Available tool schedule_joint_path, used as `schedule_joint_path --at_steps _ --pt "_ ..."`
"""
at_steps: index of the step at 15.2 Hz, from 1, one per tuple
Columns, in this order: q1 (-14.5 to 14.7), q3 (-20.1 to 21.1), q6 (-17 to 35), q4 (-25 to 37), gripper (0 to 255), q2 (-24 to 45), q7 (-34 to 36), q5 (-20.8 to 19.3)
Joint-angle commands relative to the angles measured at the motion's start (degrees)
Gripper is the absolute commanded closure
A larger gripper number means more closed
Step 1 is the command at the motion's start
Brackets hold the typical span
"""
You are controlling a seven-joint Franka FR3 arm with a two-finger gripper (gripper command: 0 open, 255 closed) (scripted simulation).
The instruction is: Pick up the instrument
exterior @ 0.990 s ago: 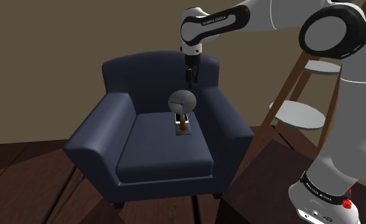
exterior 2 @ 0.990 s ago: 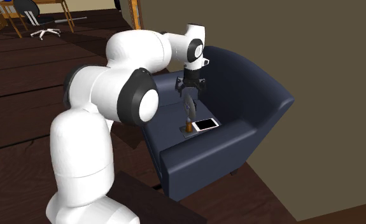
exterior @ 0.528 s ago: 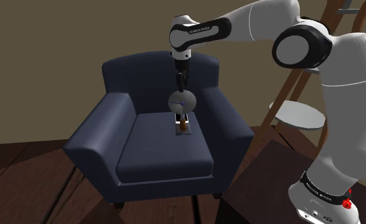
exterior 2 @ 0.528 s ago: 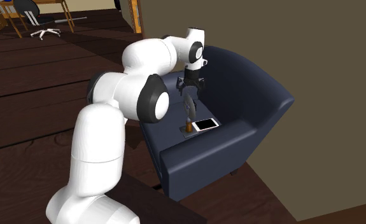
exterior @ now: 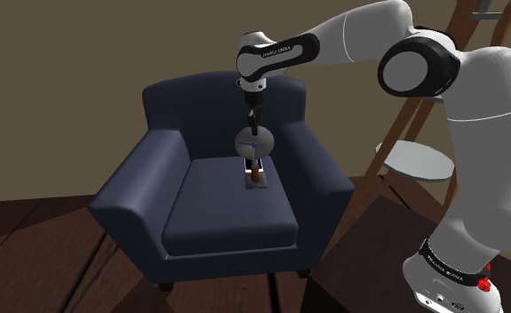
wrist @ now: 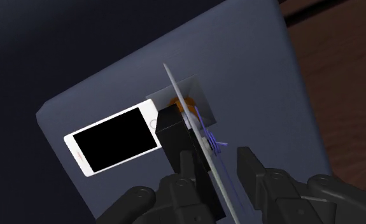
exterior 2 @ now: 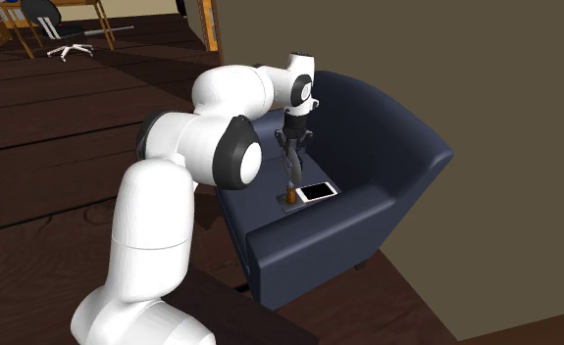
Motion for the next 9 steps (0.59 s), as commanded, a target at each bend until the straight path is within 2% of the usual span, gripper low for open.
schedule_joint_path --at_steps 1,9 --pt "0.0 0.0 0.0 0.0 255 0.0 0.0 0.0" --pt "0.0 0.0 -0.5 0.3 255 -0.2 0.0 0.0"
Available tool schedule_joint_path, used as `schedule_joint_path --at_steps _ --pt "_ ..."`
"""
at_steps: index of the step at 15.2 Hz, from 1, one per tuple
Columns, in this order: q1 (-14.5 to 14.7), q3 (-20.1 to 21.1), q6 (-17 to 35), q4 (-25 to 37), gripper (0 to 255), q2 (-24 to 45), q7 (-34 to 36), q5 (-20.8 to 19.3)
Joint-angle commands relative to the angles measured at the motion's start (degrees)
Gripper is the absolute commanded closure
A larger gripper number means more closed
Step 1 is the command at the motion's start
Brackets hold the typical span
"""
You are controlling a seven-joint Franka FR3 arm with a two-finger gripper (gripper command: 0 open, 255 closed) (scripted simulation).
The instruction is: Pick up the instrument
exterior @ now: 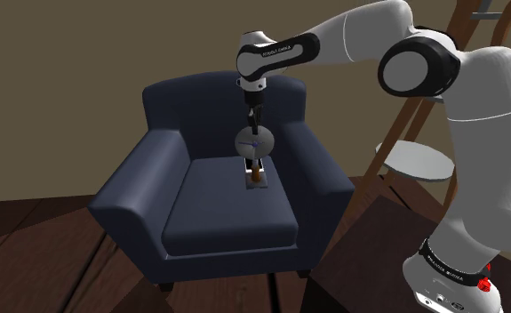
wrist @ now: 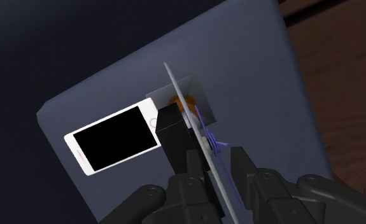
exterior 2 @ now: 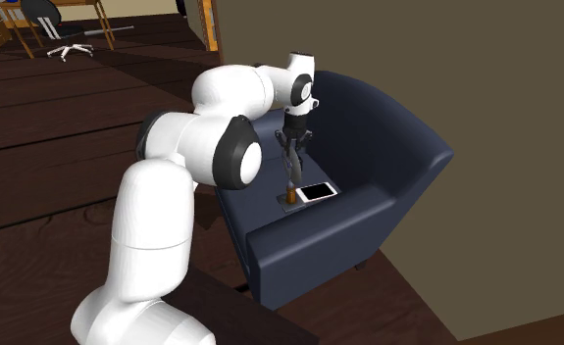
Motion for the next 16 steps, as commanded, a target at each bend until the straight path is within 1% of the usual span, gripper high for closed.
schedule_joint_path --at_steps 1,14,16 --pt "0.0 0.0 -1.0 0.8 255 -0.2 0.1 0.0" --pt "-0.1 0.0 -11.1 11.1 255 -0.1 0.4 -0.1" --pt "-0.1 0.0 -11.3 11.2 255 0.0 0.4 -0.1"
